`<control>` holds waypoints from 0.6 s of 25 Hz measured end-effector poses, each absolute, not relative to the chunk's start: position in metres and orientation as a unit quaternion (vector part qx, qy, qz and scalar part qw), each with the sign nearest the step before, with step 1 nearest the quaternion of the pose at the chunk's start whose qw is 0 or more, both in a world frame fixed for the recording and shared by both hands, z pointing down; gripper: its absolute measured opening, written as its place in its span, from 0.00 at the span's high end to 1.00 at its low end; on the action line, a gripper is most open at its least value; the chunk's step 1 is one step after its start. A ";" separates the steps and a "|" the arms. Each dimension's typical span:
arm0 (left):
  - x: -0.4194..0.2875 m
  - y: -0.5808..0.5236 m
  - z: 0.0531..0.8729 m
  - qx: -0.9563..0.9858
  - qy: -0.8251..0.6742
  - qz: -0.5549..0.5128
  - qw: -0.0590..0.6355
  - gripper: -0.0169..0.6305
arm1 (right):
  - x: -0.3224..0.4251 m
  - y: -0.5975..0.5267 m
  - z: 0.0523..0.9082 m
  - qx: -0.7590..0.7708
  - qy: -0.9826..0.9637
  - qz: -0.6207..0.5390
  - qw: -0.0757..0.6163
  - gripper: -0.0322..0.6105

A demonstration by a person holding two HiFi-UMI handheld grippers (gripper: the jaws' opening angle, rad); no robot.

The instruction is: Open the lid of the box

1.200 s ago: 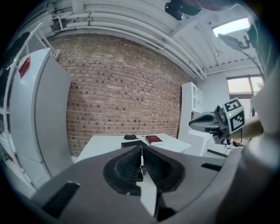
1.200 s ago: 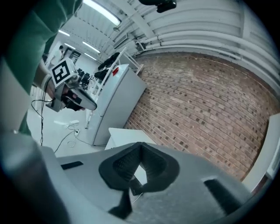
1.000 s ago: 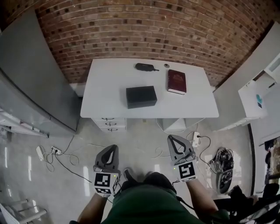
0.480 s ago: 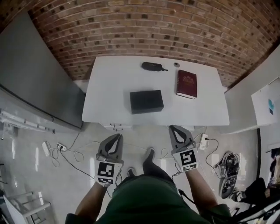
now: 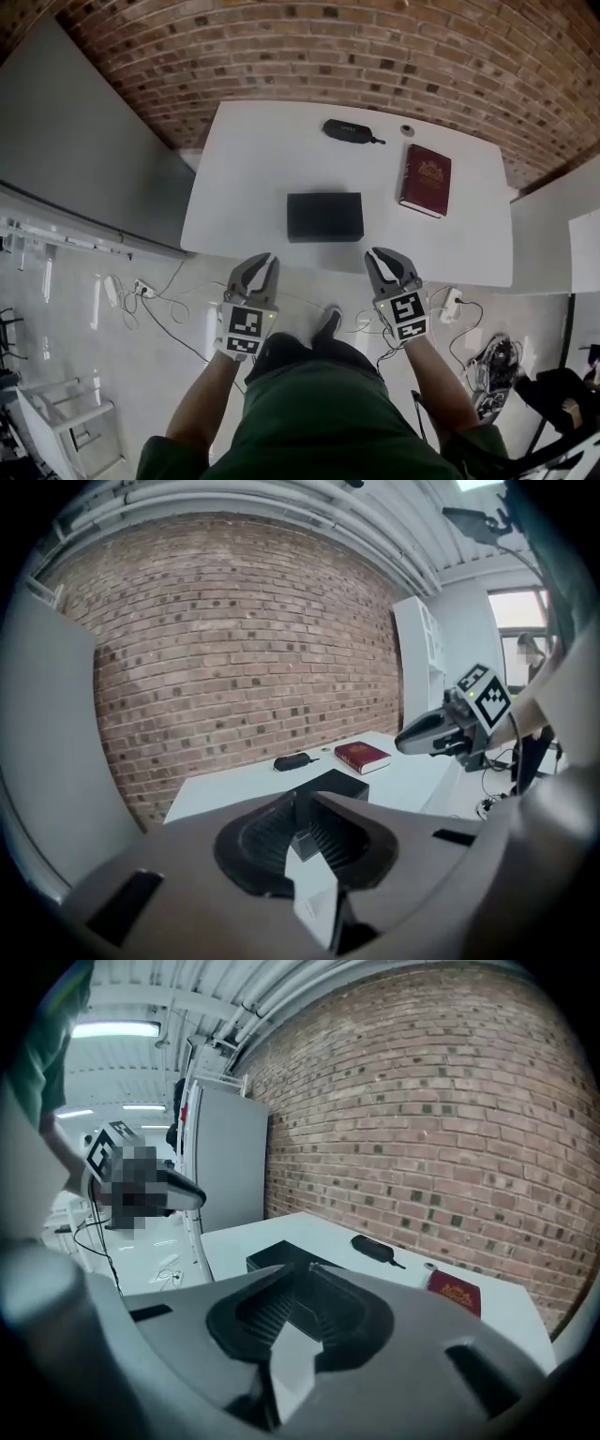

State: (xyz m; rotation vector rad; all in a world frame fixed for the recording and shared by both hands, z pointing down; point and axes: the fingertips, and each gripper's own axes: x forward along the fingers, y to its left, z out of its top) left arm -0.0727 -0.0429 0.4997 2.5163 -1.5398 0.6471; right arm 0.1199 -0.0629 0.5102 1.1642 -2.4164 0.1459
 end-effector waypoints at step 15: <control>-0.064 -0.110 0.647 0.842 -0.398 0.333 0.144 0.67 | 0.114 -0.123 0.621 0.383 -0.855 0.100 0.336 0.61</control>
